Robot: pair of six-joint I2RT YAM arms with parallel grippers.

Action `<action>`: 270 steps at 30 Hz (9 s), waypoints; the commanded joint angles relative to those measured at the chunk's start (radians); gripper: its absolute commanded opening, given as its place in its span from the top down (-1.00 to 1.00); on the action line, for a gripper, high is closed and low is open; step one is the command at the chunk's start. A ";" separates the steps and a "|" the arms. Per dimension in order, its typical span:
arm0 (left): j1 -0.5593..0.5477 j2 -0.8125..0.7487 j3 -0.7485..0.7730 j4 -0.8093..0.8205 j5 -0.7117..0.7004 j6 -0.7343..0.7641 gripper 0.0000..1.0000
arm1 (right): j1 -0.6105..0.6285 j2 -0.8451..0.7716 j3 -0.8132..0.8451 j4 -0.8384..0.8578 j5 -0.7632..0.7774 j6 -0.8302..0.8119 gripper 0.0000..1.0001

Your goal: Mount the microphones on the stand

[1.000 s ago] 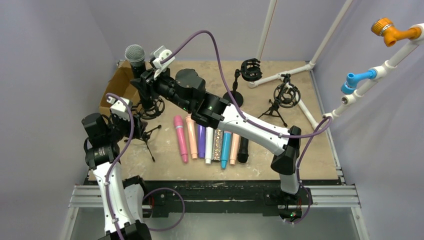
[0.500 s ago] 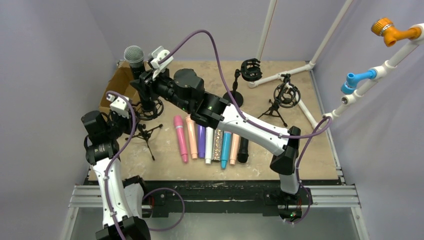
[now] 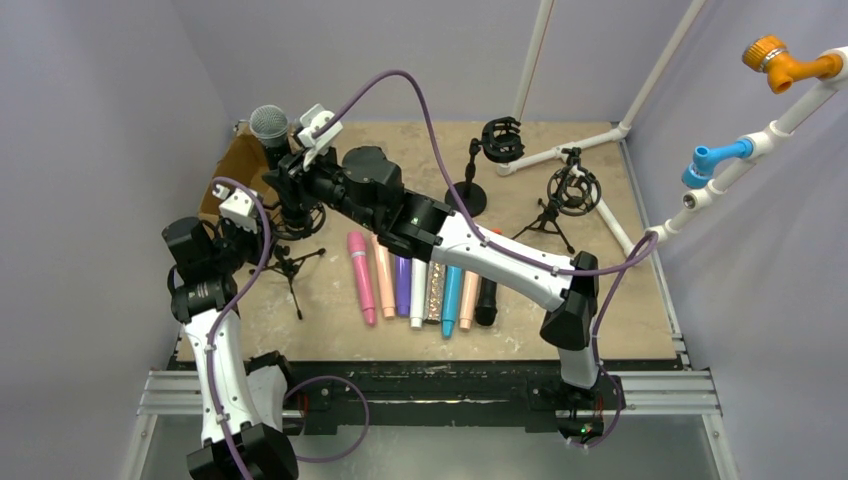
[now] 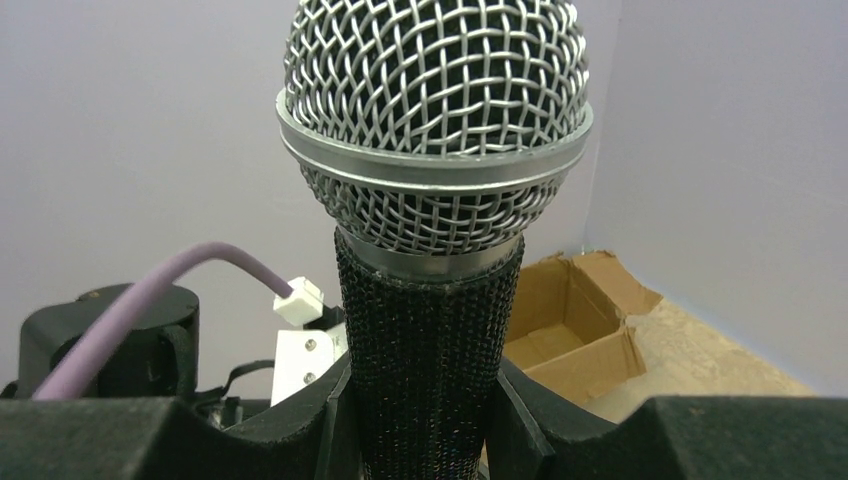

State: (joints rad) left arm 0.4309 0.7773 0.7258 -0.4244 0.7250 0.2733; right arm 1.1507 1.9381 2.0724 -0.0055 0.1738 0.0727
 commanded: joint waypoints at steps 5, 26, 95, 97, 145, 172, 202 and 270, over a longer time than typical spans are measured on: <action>0.000 0.045 -0.016 -0.063 0.038 -0.001 0.73 | -0.008 -0.005 -0.097 -0.029 0.024 0.026 1.00; -0.001 0.082 -0.017 -0.030 0.116 -0.044 0.70 | -0.003 -0.084 -0.031 -0.092 0.027 -0.032 -0.81; -0.373 0.849 0.480 0.535 -0.044 -0.265 0.68 | -0.241 0.179 0.162 -0.059 0.001 0.031 0.71; -0.390 0.903 0.537 0.538 -0.050 -0.266 0.66 | -0.260 0.193 0.194 -0.057 0.003 0.024 0.70; -0.368 0.536 0.346 0.095 -0.427 -0.305 -1.00 | -0.266 -0.017 -0.088 0.013 0.055 0.046 -0.98; -0.215 0.382 0.759 -0.625 -0.329 -0.212 -1.00 | -0.570 -0.265 -0.263 -0.513 0.583 0.201 -0.60; -0.214 0.300 0.632 -0.619 -0.383 -0.156 -1.00 | -0.631 0.054 0.066 -0.642 0.399 0.178 0.67; -0.148 0.165 0.684 -0.756 -0.432 -0.100 -1.00 | -0.361 -0.446 -0.999 -0.487 0.101 0.657 0.01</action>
State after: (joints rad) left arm 0.2626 0.9546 1.4151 -1.1965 0.3008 0.1543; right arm 0.7891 1.4742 1.0775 -0.5995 0.2832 0.6823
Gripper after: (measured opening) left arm 0.998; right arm 0.489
